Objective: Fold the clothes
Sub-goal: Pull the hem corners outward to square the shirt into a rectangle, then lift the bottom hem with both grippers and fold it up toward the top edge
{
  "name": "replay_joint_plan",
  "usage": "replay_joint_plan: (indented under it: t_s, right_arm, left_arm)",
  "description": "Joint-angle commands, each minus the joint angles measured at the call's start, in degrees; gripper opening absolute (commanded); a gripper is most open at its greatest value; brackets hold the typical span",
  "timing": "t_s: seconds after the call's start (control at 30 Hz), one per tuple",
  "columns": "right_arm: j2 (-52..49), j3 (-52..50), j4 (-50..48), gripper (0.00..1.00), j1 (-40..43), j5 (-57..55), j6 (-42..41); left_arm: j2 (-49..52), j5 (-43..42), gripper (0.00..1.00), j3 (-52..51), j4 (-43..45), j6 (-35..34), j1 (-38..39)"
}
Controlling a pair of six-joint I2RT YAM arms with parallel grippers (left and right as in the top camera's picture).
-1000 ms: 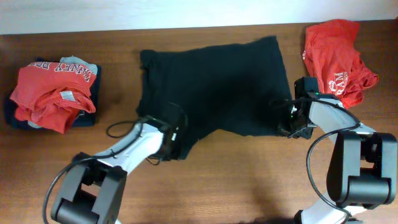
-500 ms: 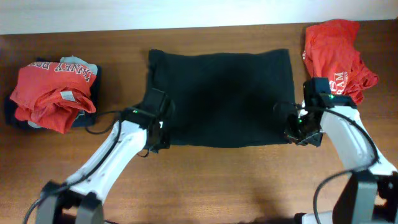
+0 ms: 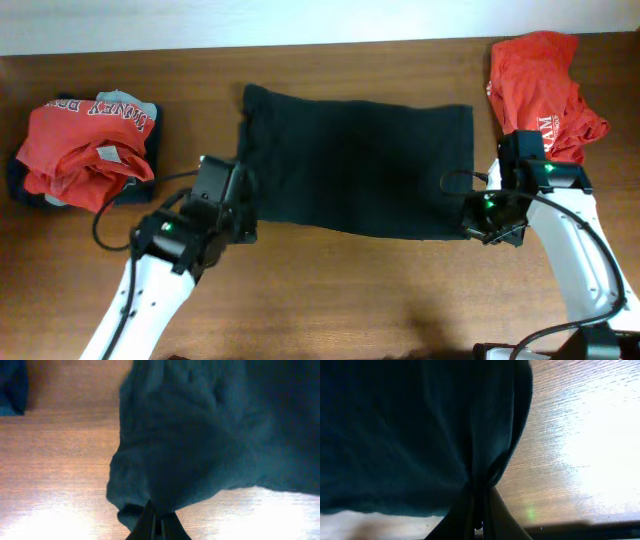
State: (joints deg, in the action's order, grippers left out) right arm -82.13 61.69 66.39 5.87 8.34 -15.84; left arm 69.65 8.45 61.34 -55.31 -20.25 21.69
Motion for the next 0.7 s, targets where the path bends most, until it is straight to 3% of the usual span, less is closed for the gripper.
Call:
replay_joint_plan:
  t_s: [0.0, 0.67]
  right_arm:
    - [1.1, 1.0, -0.7, 0.04, 0.2, 0.7, 1.0]
    - [-7.8, 1.0, -15.0, 0.04, 0.2, 0.0, 1.0]
  left_arm:
    - [0.5, 1.2, 0.01, 0.7, 1.3, -1.1, 0.0]
    - [19.5, 8.0, 0.01, 0.7, 19.1, -0.7, 0.0]
